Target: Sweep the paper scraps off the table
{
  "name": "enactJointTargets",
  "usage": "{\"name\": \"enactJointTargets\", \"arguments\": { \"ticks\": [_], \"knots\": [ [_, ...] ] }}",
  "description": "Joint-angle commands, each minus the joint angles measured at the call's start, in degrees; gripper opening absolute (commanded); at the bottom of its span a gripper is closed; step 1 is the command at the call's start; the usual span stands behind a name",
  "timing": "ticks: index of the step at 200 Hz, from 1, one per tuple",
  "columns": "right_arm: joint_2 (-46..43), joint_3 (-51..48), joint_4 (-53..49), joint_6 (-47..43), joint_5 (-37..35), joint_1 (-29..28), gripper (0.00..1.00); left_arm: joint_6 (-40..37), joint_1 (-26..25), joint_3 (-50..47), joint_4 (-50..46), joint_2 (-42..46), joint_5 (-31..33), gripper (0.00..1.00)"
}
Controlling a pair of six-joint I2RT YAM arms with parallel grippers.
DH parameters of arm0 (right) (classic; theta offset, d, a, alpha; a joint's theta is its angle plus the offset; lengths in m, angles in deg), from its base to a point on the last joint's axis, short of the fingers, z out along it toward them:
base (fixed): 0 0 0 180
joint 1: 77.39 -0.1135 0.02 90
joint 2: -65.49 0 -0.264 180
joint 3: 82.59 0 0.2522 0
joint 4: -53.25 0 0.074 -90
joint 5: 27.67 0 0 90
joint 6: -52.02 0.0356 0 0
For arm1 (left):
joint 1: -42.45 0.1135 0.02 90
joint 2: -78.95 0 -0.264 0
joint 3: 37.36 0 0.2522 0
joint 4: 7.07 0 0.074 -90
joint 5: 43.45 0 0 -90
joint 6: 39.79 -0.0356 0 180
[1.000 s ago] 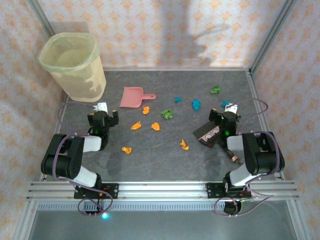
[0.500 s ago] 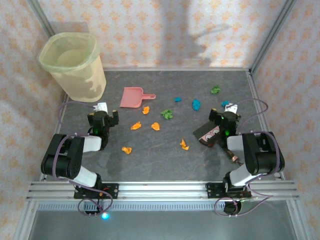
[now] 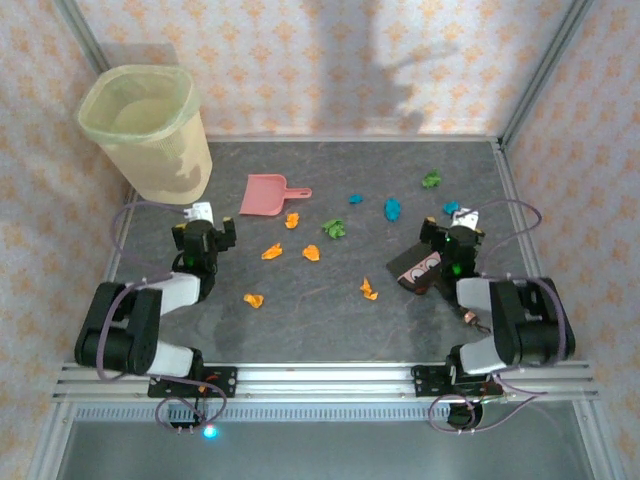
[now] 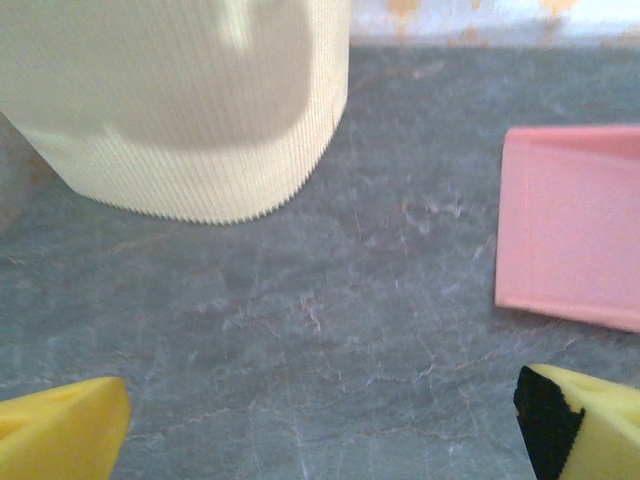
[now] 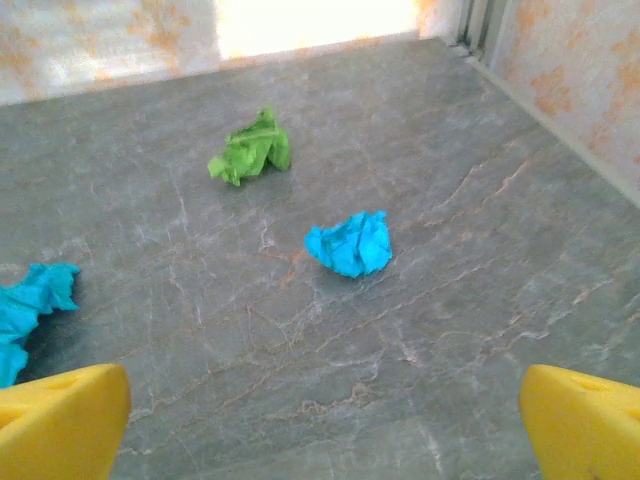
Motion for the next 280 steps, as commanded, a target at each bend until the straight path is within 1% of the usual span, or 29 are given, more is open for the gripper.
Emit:
{"name": "enactJointTargets", "arguments": {
  "ticks": [1,15,27,38,47,54,62,66,75,83,88,99,106,125,131,144,155,167,182,192,201,219,241,260,280],
  "knots": [
    [-10.3,3.3,-12.4,4.4,-5.1,-0.3,0.99,0.4,-0.9,1.5,-6.7,9.0,3.8,1.00],
    [-16.1,6.0,-21.6,8.3,-5.9,-0.3,0.99,2.3,-1.0,2.8,-11.9,14.5,3.6,1.00],
    [-20.4,7.2,-27.5,12.7,-5.3,-0.3,0.99,8.8,-1.0,4.6,-16.2,19.4,4.8,1.00],
    [-24.9,7.6,-34.4,22.9,-7.1,-0.3,0.99,16.8,-1.0,7.0,-22.5,22.9,7.0,1.00],
    [-29.0,6.7,-39.5,32.5,-8.3,-0.2,0.99,21.3,-1.0,8.7,-26.5,24.8,6.6,1.00],
    [-32.0,5.1,-39.7,35.4,-5.1,0.4,0.99,24.0,-1.0,9.3,-27.7,25.9,4.9,1.00],
    [-34.2,3.1,-37.7,37.5,1.5,1.6,0.99,29.1,-1.0,10.4,-30.7,27.1,4.8,1.00],
    [-34.9,2.6,-37.4,39.0,3.6,2.3,0.99,33.2,-1.0,11.2,-33.0,27.8,6.3,1.00],
    [-35.1,2.9,-39.3,42.4,6.6,3.0,0.99,42.5,-0.9,13.9,-43.5,29.0,11.8,1.00],
    [-34.2,4.4,-42.3,43.2,8.6,3.0,0.99,46.5,-0.5,15.0,-49.2,30.1,14.7,1.00],
    [-33.4,5.6,-44.6,43.3,9.7,3.1,0.99,46.7,0.0,14.6,-49.2,30.8,14.2,1.00],
    [-31.5,8.5,-50.6,43.0,11.0,3.1,0.99,46.1,1.0,12.4,-45.6,32.5,10.7,1.00],
    [-30.4,10.3,-54.4,42.5,11.7,3.0,0.99,46.8,1.0,11.4,-44.6,33.4,9.9,1.00],
    [-27.8,13.0,-59.5,40.7,17.0,3.1,0.99,49.0,0.9,11.0,-46.6,34.2,8.4,1.00],
    [-27.2,13.6,-60.8,40.4,18.9,3.0,1.00,49.2,0.8,10.9,-47.1,34.1,7.1,1.00],
    [-25.8,15.1,-63.9,39.5,21.6,2.2,0.97,50.2,-0.3,10.7,-47.5,33.6,3.8,1.00],
    [-24.3,17.1,-67.8,37.7,22.4,0.7,0.95,50.5,-3.0,10.4,-47.4,32.9,1.4,1.00],
    [-22.2,19.5,-71.8,35.6,22.7,-1.8,0.94,49.4,-7.5,10.7,-47.5,32.0,-0.6,1.00],
    [-19.5,22.2,-75.7,34.4,23.6,-5.6,0.93,46.7,-13.7,11.7,-49.4,30.9,-1.7,1.00],
    [-17.5,24.4,-78.2,32.7,23.0,-9.3,0.93,45.2,-16.9,12.2,-51.4,30.4,-1.9,1.00],
    [-14.9,27.4,-81.1,31.4,20.8,-13.0,0.93,44.1,-19.0,12.1,-52.4,30.1,-2.7,1.00],
    [-8.3,33.4,-84.6,30.3,17.7,-19.8,0.93,42.1,-21.9,11.4,-54.3,30.5,-3.2,1.00],
    [-3.0,37.6,-83.4,32.6,16.4,-24.2,0.93,41.3,-22.3,12.0,-59.5,32.2,-3.6,1.00],
    [1.3,41.0,-82.7,33.6,16.7,-26.7,0.93,42.7,-22.4,9.4,-59.0,34.9,-2.3,1.00],
    [5.6,45.9,-86.0,33.5,15.3,-28.6,0.93,45.9,-22.4,7.5,-59.2,36.6,-1.4,1.00]
  ]
}}
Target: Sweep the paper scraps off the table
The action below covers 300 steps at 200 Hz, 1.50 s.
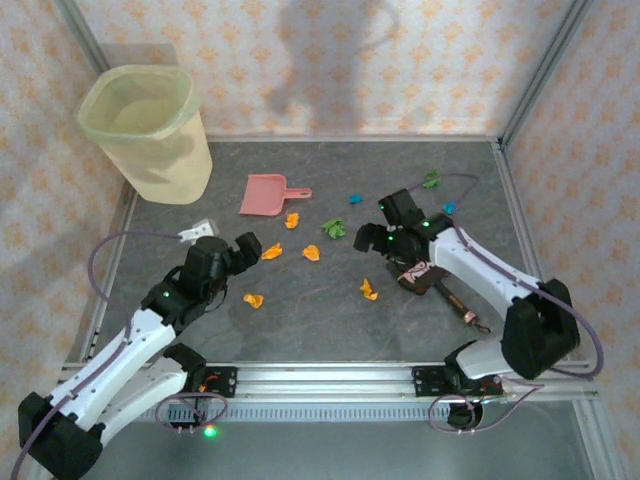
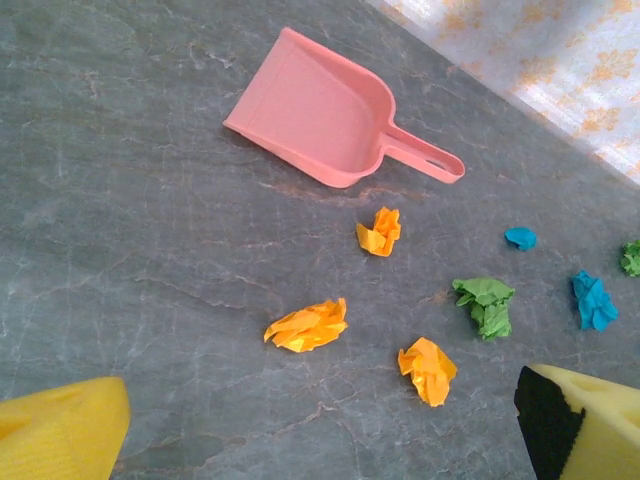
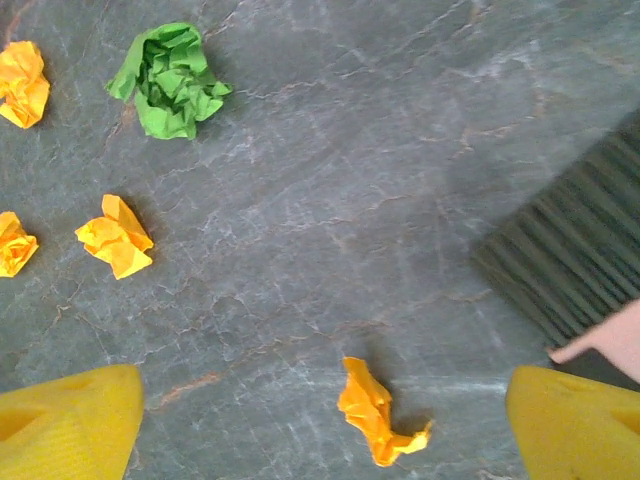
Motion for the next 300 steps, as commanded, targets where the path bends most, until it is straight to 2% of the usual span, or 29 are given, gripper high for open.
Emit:
{"name": "enactJointTargets", "arguments": {
  "ticks": [1,23,49,63,95,115,150,184,238,300],
  "knots": [
    [3.7,5.4,-5.0,0.3,-3.5,-1.9,0.93,2.5,-0.3,-2.3,-3.3,2.0,1.9,1.00],
    [4.9,8.3,-9.4,1.1,-7.7,-2.2,0.90,4.2,-0.4,-2.9,-2.9,1.9,0.4,1.00],
    [0.1,5.0,-13.0,3.9,-14.4,-0.2,0.89,4.8,-0.6,-2.9,-2.1,1.2,-2.2,1.00],
    [-4.4,1.4,-14.9,5.4,-14.0,3.2,0.88,4.5,-0.9,-3.0,-1.6,0.7,-2.6,1.00],
    [-15.8,-8.9,-17.5,4.5,-8.8,14.8,0.83,4.0,-1.4,-2.8,-1.4,-0.6,-1.5,1.00],
    [-19.1,-13.6,-18.0,3.1,-7.3,19.4,0.78,3.8,-2.4,-2.7,-0.7,-1.6,-1.1,1.00],
    [-18.0,-16.4,-15.5,2.9,-9.3,21.1,0.77,3.7,-3.2,-2.9,0.3,-3.4,-0.5,1.00],
    [-14.2,-15.7,-13.6,2.0,-14.5,21.9,0.76,3.5,-3.3,-3.0,0.7,-4.4,0.1,1.00],
    [-11.4,-21.3,-5.5,3.1,-7.6,26.4,0.73,3.1,-3.3,-3.0,0.7,-4.7,1.0,1.00],
    [-8.6,-22.5,-2.7,1.9,-3.9,26.6,0.75,2.8,-3.4,-3.2,1.5,-5.8,0.6,1.00]
  ]
}}
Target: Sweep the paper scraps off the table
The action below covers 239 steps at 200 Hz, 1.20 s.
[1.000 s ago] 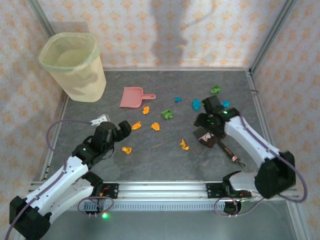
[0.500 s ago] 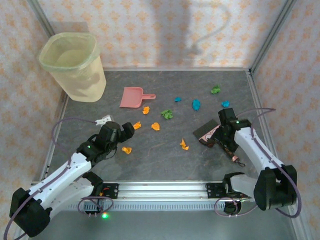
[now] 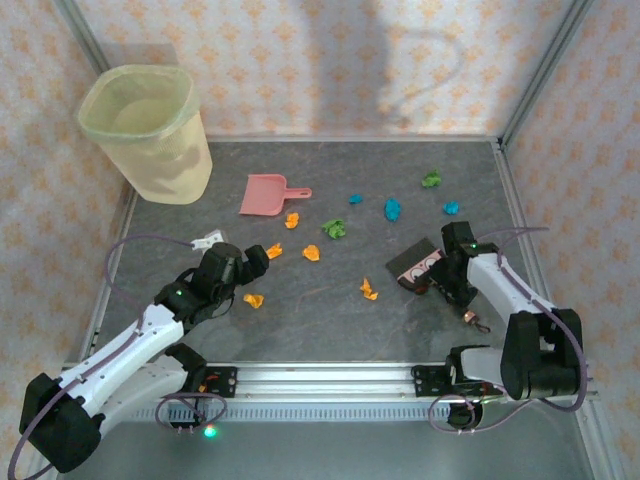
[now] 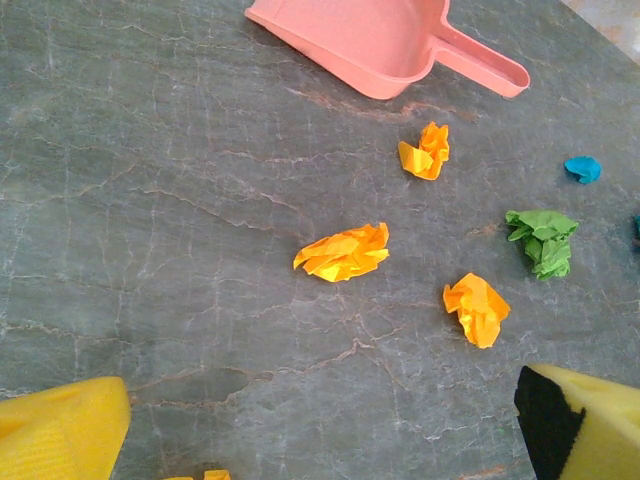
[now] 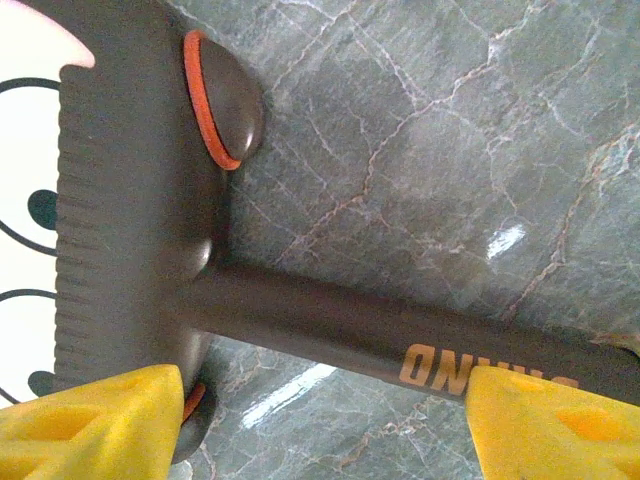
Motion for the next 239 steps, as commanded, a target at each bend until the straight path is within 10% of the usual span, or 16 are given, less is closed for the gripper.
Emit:
{"name": "enactJointTargets", "arguments": {
  "ticks": [1,123,239],
  "knots": [
    [0.9,-1.2,2.8,-0.8,2.4,0.3,0.75,-0.9,-0.4,-0.7,2.0,-0.8,1.8,1.00],
    [-2.4,-3.9,9.6,6.2,19.6,-1.5,0.67,-0.8,-1.4,-0.4,2.9,-2.5,1.5,1.00],
    [2.4,3.9,1.0,-6.1,3.4,-4.9,0.54,-1.3,-2.0,-0.1,3.3,-4.2,1.8,1.00]
  ]
}}
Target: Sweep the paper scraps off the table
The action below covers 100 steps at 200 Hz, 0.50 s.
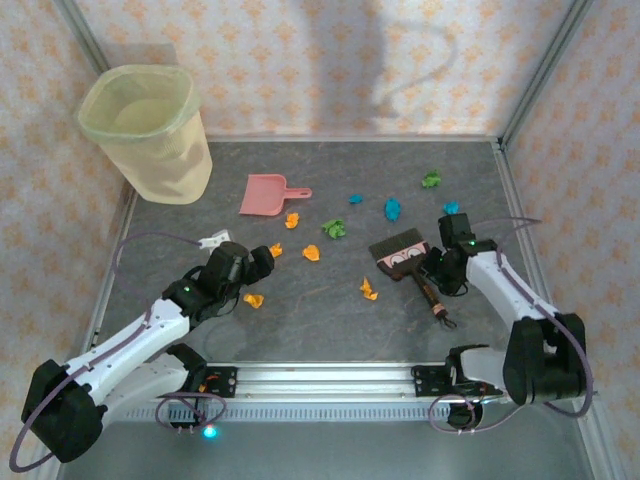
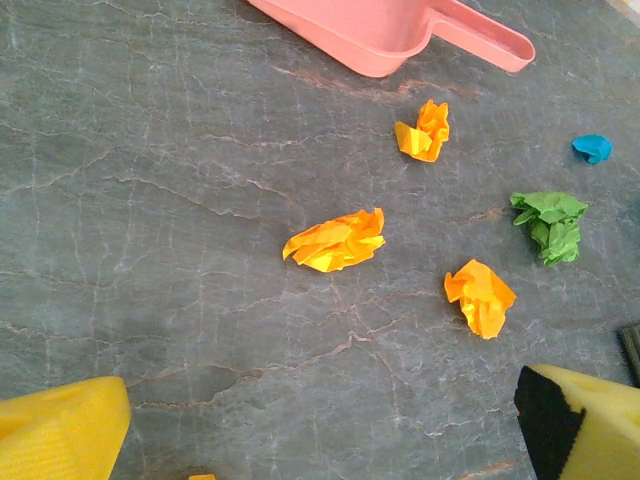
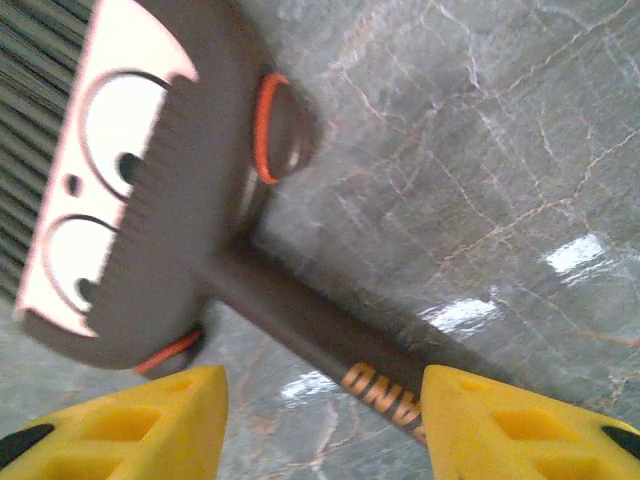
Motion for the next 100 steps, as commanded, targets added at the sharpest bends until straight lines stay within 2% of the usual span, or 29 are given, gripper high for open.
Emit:
{"name": "enactJointTargets", "arguments": {
  "ticks": [1,53,100],
  "knots": [
    [2.6,1.2,-2.2,-3.7,-4.1,-2.0,0.54,-1.2,-0.5,0.0,1.0,-0.5,1.8,1.00],
    [6.1,1.9,-0.8,-5.6,-6.1,-7.1,0.52,-1.4,-0.8,0.1,1.2,-1.1,1.9,1.00],
    [9.2,2.0,0.1,-5.2,-5.2,-9.2,0.48,-1.9,-1.0,0.3,1.3,-1.1,1.8,1.00]
  ]
}}
